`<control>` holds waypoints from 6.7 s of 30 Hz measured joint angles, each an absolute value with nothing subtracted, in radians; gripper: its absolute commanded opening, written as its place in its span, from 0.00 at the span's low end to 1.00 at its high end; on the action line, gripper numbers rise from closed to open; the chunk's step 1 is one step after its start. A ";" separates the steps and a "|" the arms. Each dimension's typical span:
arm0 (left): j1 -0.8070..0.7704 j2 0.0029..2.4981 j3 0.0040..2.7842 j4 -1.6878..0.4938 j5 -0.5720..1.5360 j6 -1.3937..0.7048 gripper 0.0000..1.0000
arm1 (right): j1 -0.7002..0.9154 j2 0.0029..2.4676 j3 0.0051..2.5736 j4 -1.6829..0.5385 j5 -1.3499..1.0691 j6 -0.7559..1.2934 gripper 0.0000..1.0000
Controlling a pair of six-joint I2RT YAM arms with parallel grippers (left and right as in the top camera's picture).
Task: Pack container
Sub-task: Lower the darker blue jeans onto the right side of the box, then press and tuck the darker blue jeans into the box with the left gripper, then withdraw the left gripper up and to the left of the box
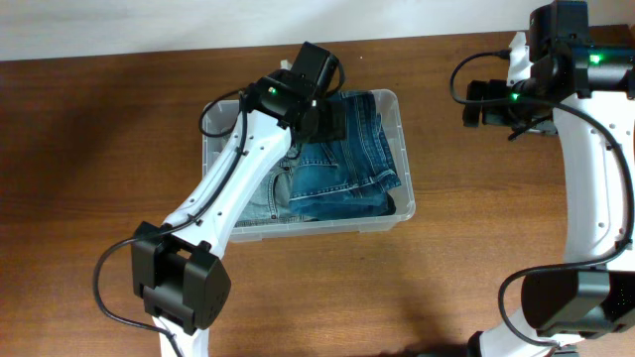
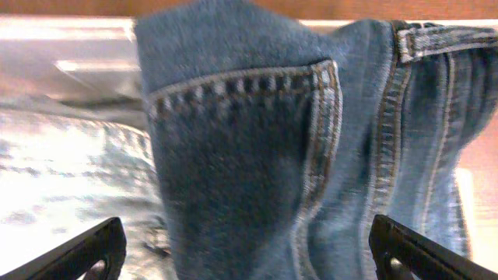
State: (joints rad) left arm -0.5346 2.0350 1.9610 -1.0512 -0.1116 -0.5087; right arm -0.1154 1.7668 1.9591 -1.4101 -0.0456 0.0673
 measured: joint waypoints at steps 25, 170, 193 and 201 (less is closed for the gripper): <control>-0.575 2.065 2.123 -1.039 -0.304 -0.328 0.00 | -0.115 1.767 1.959 -1.410 -0.046 0.068 0.98; -0.605 2.088 1.787 -0.802 -0.421 -0.334 0.01 | -0.115 1.767 1.959 -1.410 -0.045 0.068 0.99; -0.376 1.786 1.828 -0.907 -0.440 -0.341 0.34 | -0.115 1.767 1.959 -1.410 -0.046 0.067 0.99; -0.102 1.780 1.830 -1.043 -0.454 -0.345 0.99 | -0.115 1.767 1.959 -1.410 -0.045 0.068 0.99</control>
State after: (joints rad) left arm -0.1017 1.7798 1.8297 -1.0431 -0.4541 -0.3447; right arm -0.1154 1.7668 1.9591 -1.4101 -0.0452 0.0677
